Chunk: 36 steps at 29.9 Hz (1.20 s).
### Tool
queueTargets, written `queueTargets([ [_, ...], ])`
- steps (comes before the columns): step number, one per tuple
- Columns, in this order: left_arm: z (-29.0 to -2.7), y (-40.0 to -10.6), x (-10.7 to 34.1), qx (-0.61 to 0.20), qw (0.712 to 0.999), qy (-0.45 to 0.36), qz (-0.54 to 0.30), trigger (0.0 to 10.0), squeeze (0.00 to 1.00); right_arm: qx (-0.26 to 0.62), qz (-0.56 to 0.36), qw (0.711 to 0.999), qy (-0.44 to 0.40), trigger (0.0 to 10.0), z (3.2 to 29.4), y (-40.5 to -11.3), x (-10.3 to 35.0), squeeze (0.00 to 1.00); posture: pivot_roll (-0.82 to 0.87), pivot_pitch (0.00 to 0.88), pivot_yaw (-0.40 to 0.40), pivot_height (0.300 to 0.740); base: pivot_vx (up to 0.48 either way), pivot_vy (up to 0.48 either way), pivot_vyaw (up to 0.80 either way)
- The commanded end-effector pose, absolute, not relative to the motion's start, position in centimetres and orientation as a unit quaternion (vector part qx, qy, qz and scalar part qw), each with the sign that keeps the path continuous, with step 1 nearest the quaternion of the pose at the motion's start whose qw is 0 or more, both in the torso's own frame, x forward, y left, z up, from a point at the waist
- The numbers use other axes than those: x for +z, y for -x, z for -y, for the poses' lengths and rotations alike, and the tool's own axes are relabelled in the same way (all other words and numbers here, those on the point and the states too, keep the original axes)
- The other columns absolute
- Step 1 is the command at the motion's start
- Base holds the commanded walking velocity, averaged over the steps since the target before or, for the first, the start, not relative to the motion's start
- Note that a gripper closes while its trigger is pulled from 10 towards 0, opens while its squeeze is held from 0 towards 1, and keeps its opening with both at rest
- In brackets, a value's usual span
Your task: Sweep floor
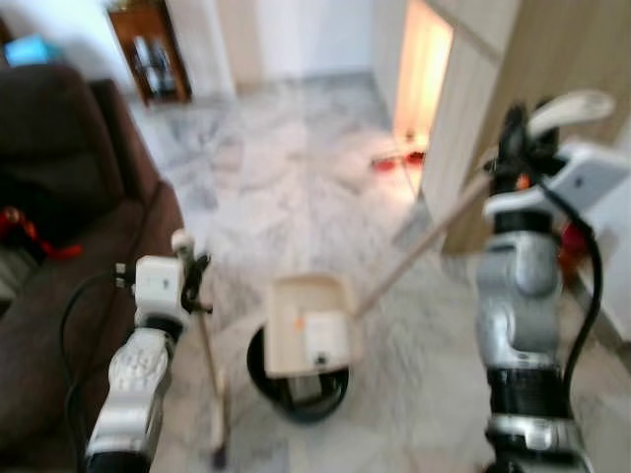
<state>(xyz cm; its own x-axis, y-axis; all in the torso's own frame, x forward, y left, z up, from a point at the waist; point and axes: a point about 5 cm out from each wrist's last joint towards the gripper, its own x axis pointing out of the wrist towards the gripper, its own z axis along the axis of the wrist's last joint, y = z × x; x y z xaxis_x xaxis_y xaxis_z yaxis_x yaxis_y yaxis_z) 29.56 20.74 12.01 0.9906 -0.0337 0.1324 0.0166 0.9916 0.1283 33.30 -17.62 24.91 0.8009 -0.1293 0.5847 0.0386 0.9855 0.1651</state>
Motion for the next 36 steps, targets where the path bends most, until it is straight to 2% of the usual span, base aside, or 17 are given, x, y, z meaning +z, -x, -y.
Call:
queueTargets([
  [1, -21.5, -29.6, 13.2, -0.001, 0.993, -0.079, 0.089, 10.0, 0.00, -0.022, 0.354, 0.930, -0.097, 10.0, 16.3, -33.0, 26.9, 0.00, -0.02, 0.000, 0.052, 0.740, 0.364, 0.000, 0.00],
  [10, -21.4, -29.5, 13.3, -0.003, 0.993, -0.074, 0.093, 10.0, 0.00, -0.017, 0.357, 0.929, -0.099, 10.0, 16.1, -32.8, 27.0, 0.00, -0.02, 0.000, 0.051, 0.740, 0.027, 0.000, 0.00],
  [22, -21.3, -29.4, 13.2, -0.005, 0.993, -0.073, 0.090, 10.0, 0.00, 0.032, 0.370, 0.925, -0.081, 10.0, 13.8, -32.2, 27.2, 0.00, -0.02, 0.000, 0.045, 0.740, 0.000, 0.000, 0.00],
  [27, -21.2, -29.4, 13.2, -0.009, 0.993, -0.072, 0.091, 10.0, 0.00, 0.069, 0.396, 0.914, -0.042, 10.0, 11.3, -31.2, 27.7, 0.00, -0.02, 0.000, 0.045, 0.740, 0.000, 0.000, 0.00],
  [36, -20.7, -29.5, 13.3, -0.025, 0.992, -0.075, 0.094, 10.0, 0.00, 0.140, 0.426, 0.893, -0.040, 10.0, 6.5, -29.1, 28.3, 0.00, -0.01, 0.000, 0.042, 0.740, 0.000, 0.000, 0.00],
])
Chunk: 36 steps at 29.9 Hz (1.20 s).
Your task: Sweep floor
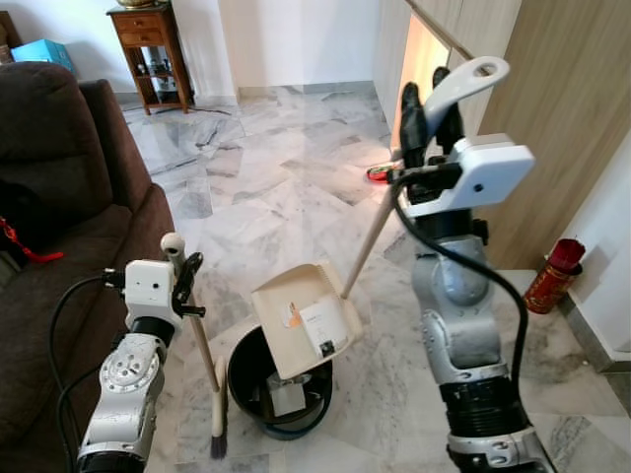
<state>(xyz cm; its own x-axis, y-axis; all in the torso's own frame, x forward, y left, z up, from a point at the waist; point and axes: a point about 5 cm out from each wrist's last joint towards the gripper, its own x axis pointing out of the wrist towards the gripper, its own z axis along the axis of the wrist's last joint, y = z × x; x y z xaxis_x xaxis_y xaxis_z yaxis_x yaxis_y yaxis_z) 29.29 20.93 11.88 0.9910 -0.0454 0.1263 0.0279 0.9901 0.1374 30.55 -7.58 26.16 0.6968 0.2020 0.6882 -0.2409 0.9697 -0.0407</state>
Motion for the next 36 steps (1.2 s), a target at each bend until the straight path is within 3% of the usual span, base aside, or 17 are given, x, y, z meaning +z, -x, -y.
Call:
queueTargets([
  [1, -20.7, -29.6, 13.3, -0.025, 0.992, -0.075, 0.094, 10.0, 0.00, 0.144, 0.428, 0.891, -0.039, 10.0, 6.2, -28.9, 28.3, 0.00, -0.01, 0.000, 0.042, 0.740, 0.000, 0.000, 0.00],
  [12, -20.5, -29.6, 13.2, -0.030, 0.992, -0.075, 0.094, 10.0, 0.00, 0.202, 0.472, 0.858, 0.027, 10.0, 2.8, -26.4, 28.8, 0.00, -0.01, 0.000, 0.040, 0.740, 0.000, 0.000, 0.00],
  [22, -20.5, -29.6, 13.2, -0.031, 0.992, -0.075, 0.095, 10.0, 0.00, 0.218, 0.490, 0.843, 0.053, 10.0, 1.7, -25.5, 29.0, 0.00, -0.01, 0.000, 0.039, 0.740, 0.000, 0.000, 0.00],
  [26, -20.2, -29.8, 13.2, -0.034, 0.992, -0.074, 0.096, 10.0, 0.00, 0.241, 0.505, 0.823, 0.095, 10.0, 0.8, -24.8, 28.8, 0.00, -0.02, 0.000, 0.042, 0.740, 0.000, 0.000, 0.00],
  [36, -20.2, -29.9, 13.2, -0.037, 0.992, -0.074, 0.097, 10.0, 0.00, 0.243, 0.509, 0.820, 0.097, 10.0, 0.5, -24.6, 28.7, 0.00, -0.02, 0.000, 0.045, 0.740, 0.000, 0.000, 0.00],
])
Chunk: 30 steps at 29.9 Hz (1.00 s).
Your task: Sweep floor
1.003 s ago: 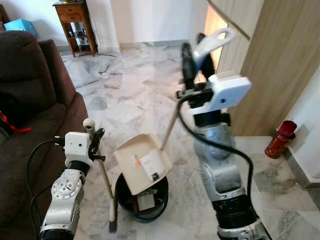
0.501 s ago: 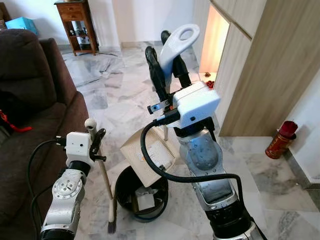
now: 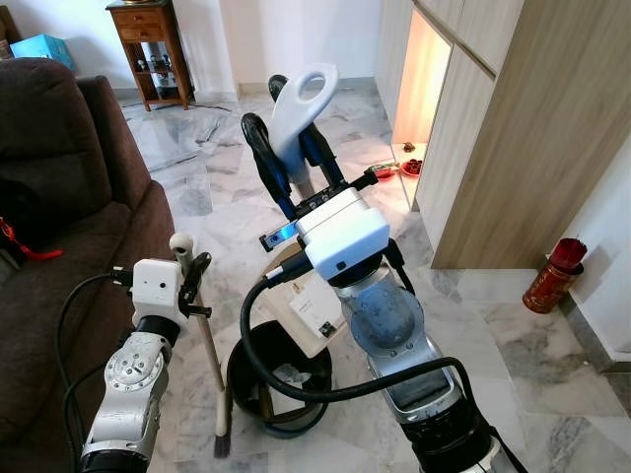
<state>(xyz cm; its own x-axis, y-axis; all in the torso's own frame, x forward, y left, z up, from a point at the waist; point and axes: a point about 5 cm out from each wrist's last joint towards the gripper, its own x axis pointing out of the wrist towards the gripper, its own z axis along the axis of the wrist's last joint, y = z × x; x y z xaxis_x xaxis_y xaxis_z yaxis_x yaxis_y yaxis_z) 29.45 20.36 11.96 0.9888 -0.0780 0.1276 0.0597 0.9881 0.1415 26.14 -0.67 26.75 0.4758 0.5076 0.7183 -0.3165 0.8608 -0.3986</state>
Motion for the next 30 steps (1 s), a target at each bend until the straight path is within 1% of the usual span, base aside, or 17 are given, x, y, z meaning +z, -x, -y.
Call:
queueTargets([
  [1, -20.1, -29.9, 13.2, -0.037, 0.992, -0.074, 0.097, 10.0, 0.00, 0.243, 0.509, 0.820, 0.098, 10.0, 0.5, -24.6, 28.7, 0.00, -0.02, 0.000, 0.045, 0.740, 0.000, 0.000, 0.00],
  [9, -20.1, -29.9, 13.3, -0.037, 0.992, -0.074, 0.099, 10.0, 0.00, 0.247, 0.526, 0.807, 0.105, 10.0, 0.1, -24.1, 29.2, 0.00, -0.02, 0.000, 0.043, 0.740, 0.000, 0.000, 0.00],
  [17, -20.1, -29.9, 13.2, -0.036, 0.992, -0.073, 0.097, 10.0, 0.00, 0.249, 0.525, 0.807, 0.109, 10.0, 0.0, -24.1, 29.1, 0.00, -0.01, 0.000, 0.041, 0.740, 0.000, 0.000, 0.00],
  [22, -20.0, -29.9, 13.1, -0.037, 0.992, -0.072, 0.096, 10.0, 0.00, 0.238, 0.522, 0.809, 0.126, 10.0, 0.3, -24.5, 28.9, 0.00, -0.02, 0.000, 0.040, 0.740, 0.000, 0.000, 0.00],
  [25, -19.9, -29.9, 13.1, -0.038, 0.992, -0.071, 0.096, 10.0, 0.00, 0.215, 0.516, 0.817, 0.143, 10.0, 1.0, -25.2, 28.8, 0.00, -0.02, 0.000, 0.039, 0.740, 0.000, 0.000, 0.00],
  [26, -19.8, -29.9, 13.0, -0.039, 0.992, -0.071, 0.095, 10.0, 0.00, 0.171, 0.501, 0.832, 0.166, 10.0, 2.8, -26.7, 28.4, 0.00, -0.02, 0.000, 0.040, 0.740, 0.000, 0.000, 0.00],
  [28, -19.8, -29.9, 13.0, -0.039, 0.992, -0.070, 0.094, 10.0, 0.00, 0.147, 0.491, 0.840, 0.177, 10.0, 3.9, -27.4, 28.2, 0.00, -0.02, 0.000, 0.040, 0.740, 0.000, 0.000, 0.00],
  [29, -19.8, -29.9, 13.0, -0.040, 0.992, -0.070, 0.094, 10.0, 0.00, 0.116, 0.476, 0.848, 0.201, 10.0, 5.4, -28.3, 27.8, 0.00, -0.02, 0.000, 0.039, 0.740, 0.000, 0.000, 0.00],
  [30, -19.8, -29.9, 13.0, -0.040, 0.992, -0.070, 0.094, 10.0, 0.00, 0.098, 0.467, 0.854, 0.209, 10.0, 6.4, -28.8, 27.6, 0.00, -0.02, 0.000, 0.039, 0.740, 0.000, 0.000, 0.00],
])
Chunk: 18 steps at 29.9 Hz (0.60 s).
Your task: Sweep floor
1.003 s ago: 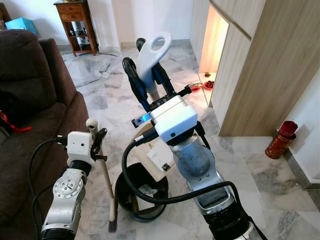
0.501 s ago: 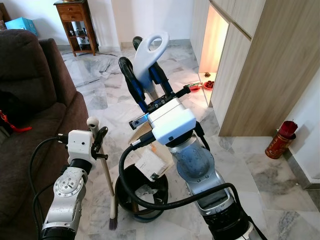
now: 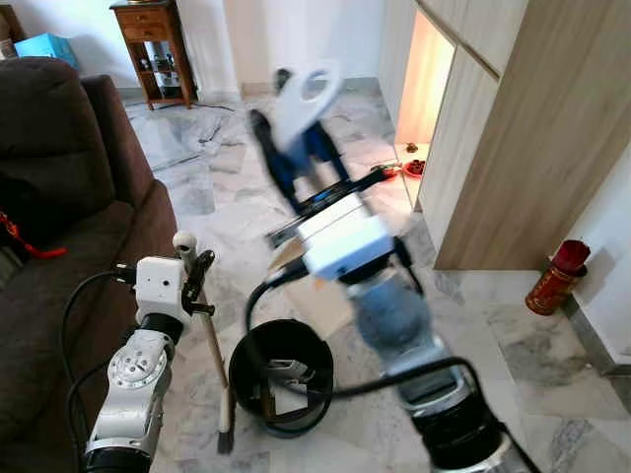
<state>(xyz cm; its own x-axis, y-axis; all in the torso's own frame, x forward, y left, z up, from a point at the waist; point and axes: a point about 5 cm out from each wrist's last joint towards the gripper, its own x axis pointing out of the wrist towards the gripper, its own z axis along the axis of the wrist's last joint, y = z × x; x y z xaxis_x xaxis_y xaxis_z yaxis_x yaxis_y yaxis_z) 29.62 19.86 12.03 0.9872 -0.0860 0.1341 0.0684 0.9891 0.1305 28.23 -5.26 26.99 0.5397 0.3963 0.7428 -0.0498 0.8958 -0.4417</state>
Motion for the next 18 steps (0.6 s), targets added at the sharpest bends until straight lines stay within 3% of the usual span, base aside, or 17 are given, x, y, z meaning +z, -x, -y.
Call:
queueTargets([
  [1, -19.8, -29.9, 13.0, -0.039, 0.992, -0.070, 0.094, 10.0, 0.00, 0.071, 0.454, 0.862, 0.214, 10.0, 7.9, -29.4, 27.3, 0.00, -0.02, 0.000, 0.040, 0.740, 0.000, 0.000, 0.00],
  [10, -19.7, -29.8, 12.8, -0.043, 0.993, -0.069, 0.091, 10.0, 0.00, -0.040, 0.395, 0.890, 0.224, 10.0, 14.2, -31.1, 25.7, 0.00, -0.02, 0.000, 0.042, 0.740, 0.000, 0.000, 0.00],
  [14, -19.6, -29.7, 12.7, -0.046, 0.993, -0.068, 0.088, 10.0, 0.00, -0.092, 0.331, 0.911, 0.227, 10.0, 17.7, -31.6, 22.8, 0.00, -0.02, 0.000, 0.043, 0.740, 0.000, 0.000, 0.00],
  [18, -19.6, -29.5, 12.6, -0.048, 0.993, -0.068, 0.086, 10.0, 0.00, -0.114, 0.297, 0.929, 0.191, 10.0, 19.2, -31.7, 21.2, 0.00, -0.02, 0.000, 0.043, 0.740, 0.000, 0.000, 0.00],
])
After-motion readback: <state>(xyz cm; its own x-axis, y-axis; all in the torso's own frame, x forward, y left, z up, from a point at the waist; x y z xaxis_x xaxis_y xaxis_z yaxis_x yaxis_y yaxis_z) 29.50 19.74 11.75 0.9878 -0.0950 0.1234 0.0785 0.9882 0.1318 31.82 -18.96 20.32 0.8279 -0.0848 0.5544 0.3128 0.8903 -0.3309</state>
